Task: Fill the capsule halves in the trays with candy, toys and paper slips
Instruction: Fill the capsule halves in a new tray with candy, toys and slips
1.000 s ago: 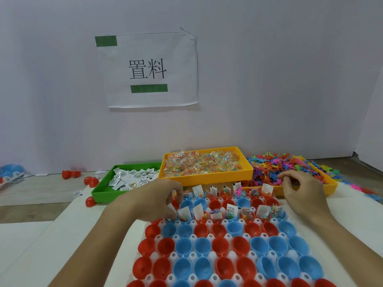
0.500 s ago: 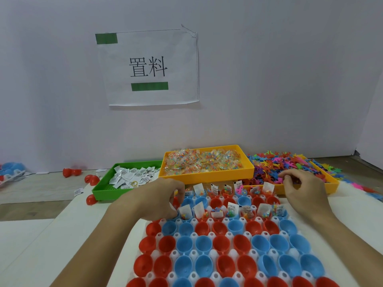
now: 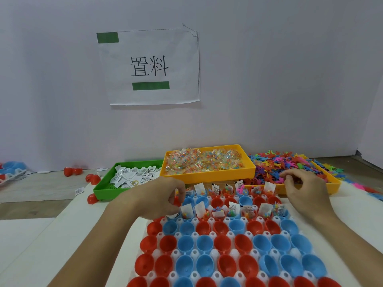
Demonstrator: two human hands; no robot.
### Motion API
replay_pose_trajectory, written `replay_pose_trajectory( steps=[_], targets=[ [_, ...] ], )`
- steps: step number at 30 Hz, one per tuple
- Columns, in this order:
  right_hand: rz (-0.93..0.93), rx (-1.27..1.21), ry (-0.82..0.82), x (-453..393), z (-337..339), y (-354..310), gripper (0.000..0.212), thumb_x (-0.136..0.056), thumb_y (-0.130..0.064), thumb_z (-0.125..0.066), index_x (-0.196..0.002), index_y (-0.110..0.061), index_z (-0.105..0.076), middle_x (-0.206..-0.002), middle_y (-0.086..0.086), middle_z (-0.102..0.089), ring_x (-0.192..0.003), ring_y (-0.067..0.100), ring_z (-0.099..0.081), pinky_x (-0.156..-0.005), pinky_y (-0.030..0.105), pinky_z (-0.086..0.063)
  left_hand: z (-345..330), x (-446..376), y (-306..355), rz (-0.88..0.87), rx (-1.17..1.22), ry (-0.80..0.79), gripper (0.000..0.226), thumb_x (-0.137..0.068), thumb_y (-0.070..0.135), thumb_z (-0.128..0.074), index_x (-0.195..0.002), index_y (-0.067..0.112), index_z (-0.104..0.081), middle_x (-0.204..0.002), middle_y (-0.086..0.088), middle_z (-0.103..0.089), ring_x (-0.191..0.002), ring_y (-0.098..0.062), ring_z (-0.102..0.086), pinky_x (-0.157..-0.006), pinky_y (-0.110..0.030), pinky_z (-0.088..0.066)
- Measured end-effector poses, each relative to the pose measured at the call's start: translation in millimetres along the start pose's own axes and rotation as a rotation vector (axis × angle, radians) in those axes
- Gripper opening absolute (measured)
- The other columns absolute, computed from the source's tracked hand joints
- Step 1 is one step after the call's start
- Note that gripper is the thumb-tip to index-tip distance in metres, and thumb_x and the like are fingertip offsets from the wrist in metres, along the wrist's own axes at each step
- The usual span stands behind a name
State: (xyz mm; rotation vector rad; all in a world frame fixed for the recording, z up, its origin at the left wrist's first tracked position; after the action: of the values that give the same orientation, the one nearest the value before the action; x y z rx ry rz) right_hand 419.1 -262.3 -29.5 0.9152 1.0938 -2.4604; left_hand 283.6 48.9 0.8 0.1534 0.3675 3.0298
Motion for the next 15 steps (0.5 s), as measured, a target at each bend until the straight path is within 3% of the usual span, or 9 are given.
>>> replay_pose_trajectory(
  steps=[15],
  targets=[
    [0.008,-0.002,0.016,0.4,1.3,-1.0,0.017,-0.093,0.001,-0.059,-0.097,-0.005,-0.074,-0.095,0.012,-0.072,-0.088,0.025,-0.062,-0.078,0.040,-0.053,-4.9,-3.7,8.3,0.034,0.002,0.016,0.029,-0.086,0.018,-0.074,-0.097,0.033,-0.052,-0.078,0.014,-0.044,-0.065,-0.006,-0.043,-0.055,-0.018,-0.033]
  ],
)
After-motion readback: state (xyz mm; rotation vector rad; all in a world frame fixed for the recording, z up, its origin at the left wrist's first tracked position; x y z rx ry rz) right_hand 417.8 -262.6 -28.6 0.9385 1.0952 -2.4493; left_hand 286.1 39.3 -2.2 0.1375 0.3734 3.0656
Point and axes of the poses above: each hand's wrist, its own x-axis away from the middle knuckle, its own z-axis out of the back of the hand, y = z × x, the point moved 8 cm from there along -x, towards the middle knuckle
